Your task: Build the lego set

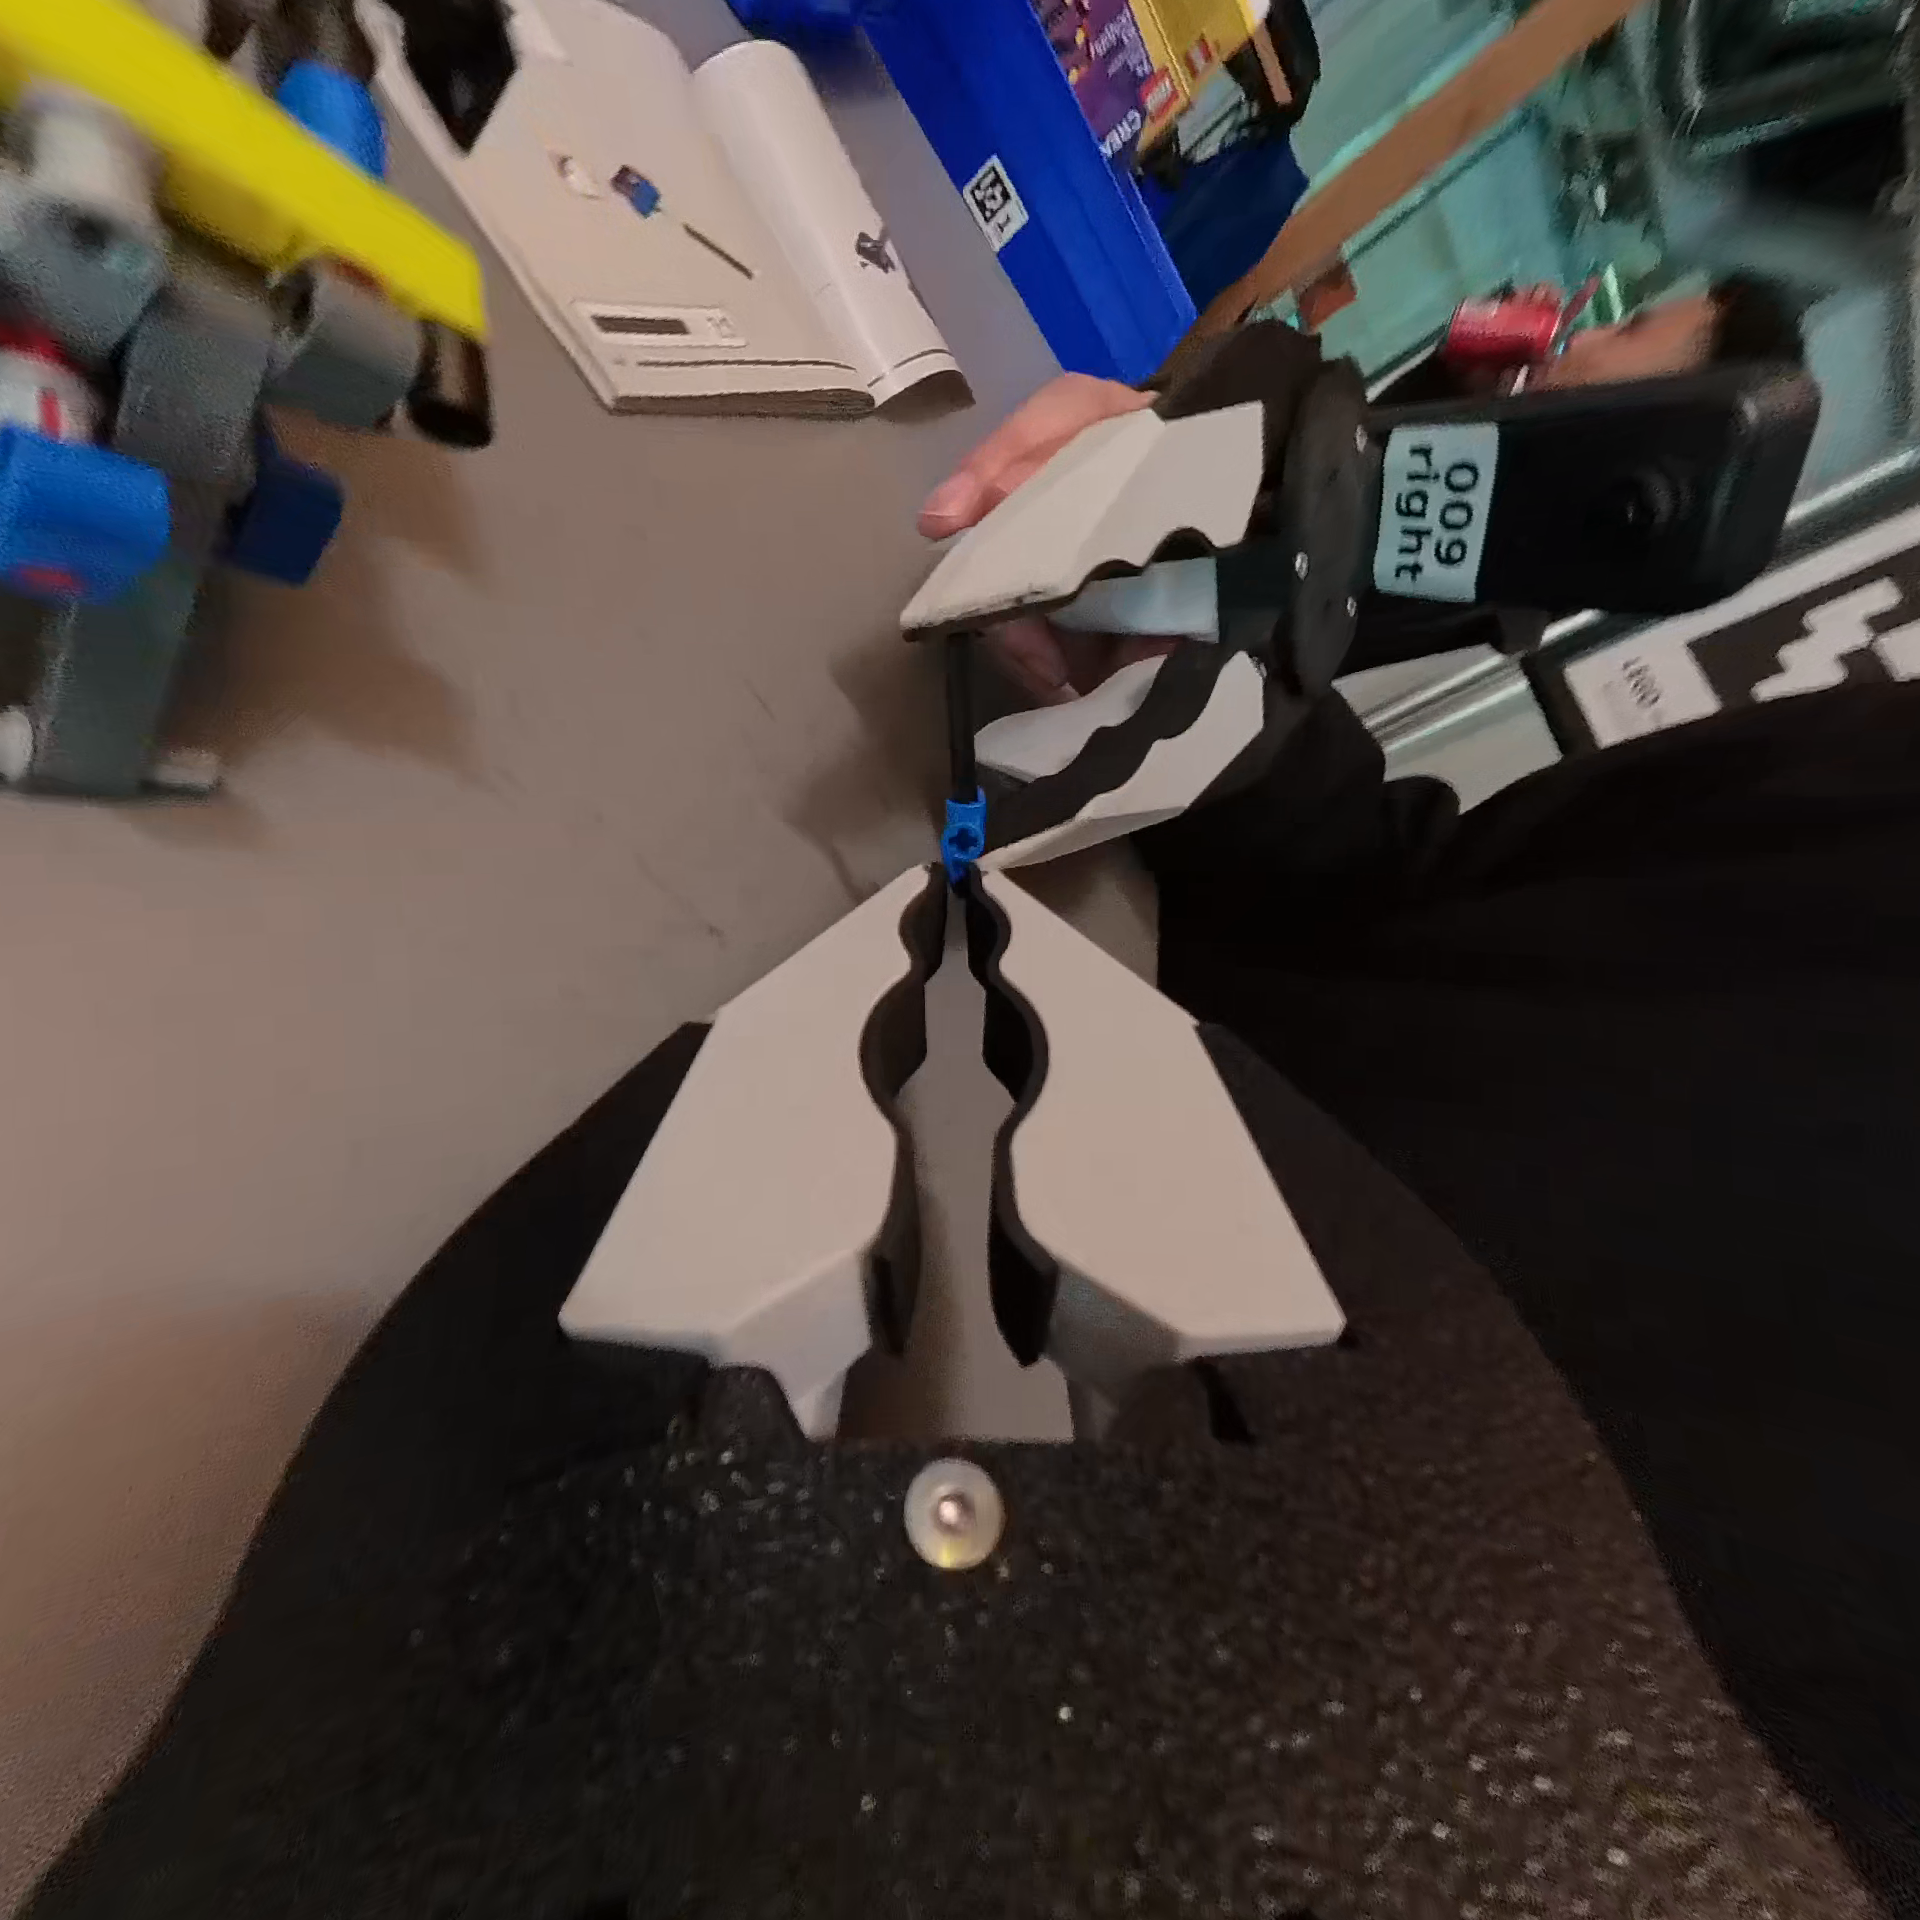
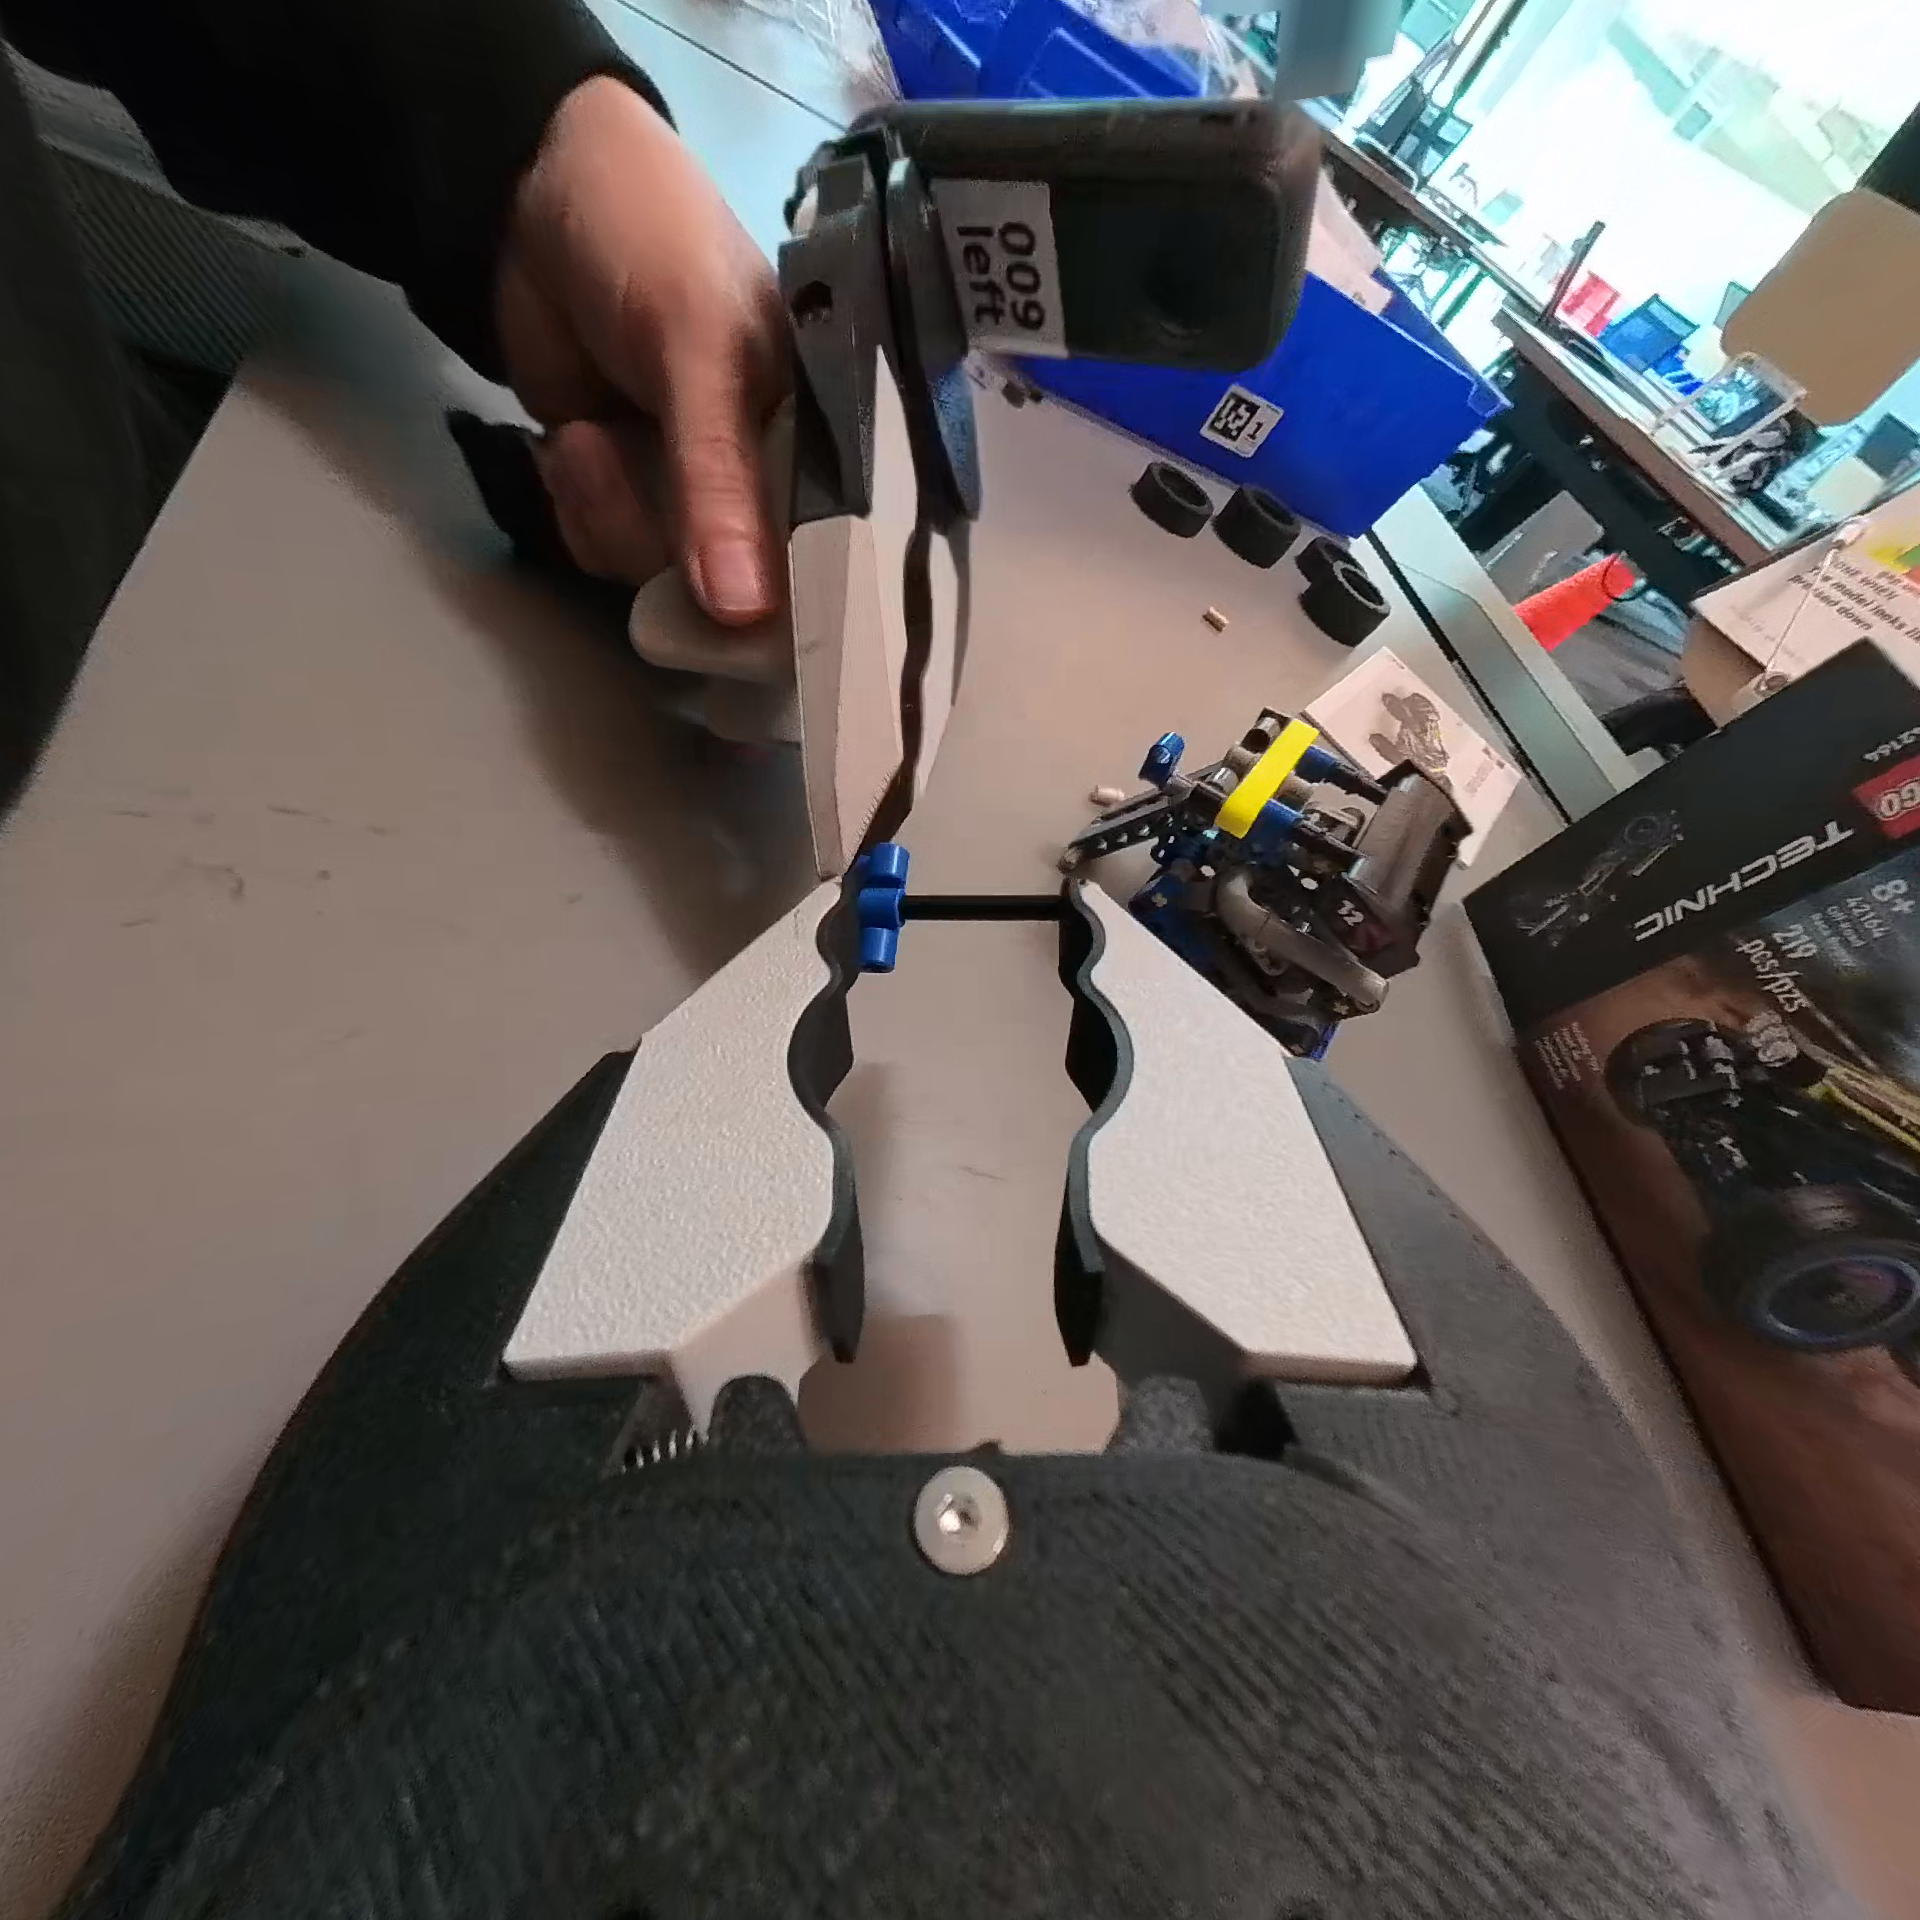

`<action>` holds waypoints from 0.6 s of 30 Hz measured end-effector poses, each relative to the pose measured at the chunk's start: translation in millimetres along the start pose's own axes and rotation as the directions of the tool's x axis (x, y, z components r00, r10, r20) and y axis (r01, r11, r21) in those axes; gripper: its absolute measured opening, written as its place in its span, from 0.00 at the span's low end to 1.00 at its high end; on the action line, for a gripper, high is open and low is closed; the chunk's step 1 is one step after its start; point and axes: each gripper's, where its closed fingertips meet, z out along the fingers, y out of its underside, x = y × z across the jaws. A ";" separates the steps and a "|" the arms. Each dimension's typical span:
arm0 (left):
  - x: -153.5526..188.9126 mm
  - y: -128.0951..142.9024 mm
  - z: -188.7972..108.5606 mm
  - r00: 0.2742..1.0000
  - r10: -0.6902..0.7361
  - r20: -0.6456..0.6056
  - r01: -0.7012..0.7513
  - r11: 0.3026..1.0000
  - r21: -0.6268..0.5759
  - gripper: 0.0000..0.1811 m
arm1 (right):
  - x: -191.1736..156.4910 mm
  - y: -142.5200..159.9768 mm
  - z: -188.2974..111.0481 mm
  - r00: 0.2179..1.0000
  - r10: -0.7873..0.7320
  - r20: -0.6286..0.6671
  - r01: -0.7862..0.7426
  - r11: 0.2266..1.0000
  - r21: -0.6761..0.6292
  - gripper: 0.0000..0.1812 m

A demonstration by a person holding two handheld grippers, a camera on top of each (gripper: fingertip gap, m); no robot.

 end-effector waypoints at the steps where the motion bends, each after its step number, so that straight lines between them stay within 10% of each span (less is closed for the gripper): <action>1: 1.3 0.5 0.1 1.000 0.021 -0.007 -0.021 1.000 -0.014 0.00 | -1.3 -0.5 -0.6 1.000 0.015 0.017 -0.015 1.000 0.004 0.21; 18: -7.9 10.1 1.0 0.999 0.011 0.032 -0.008 0.994 -0.106 0.00 | -12.4 8.7 7.6 0.997 -0.069 0.046 0.071 0.996 -0.056 0.19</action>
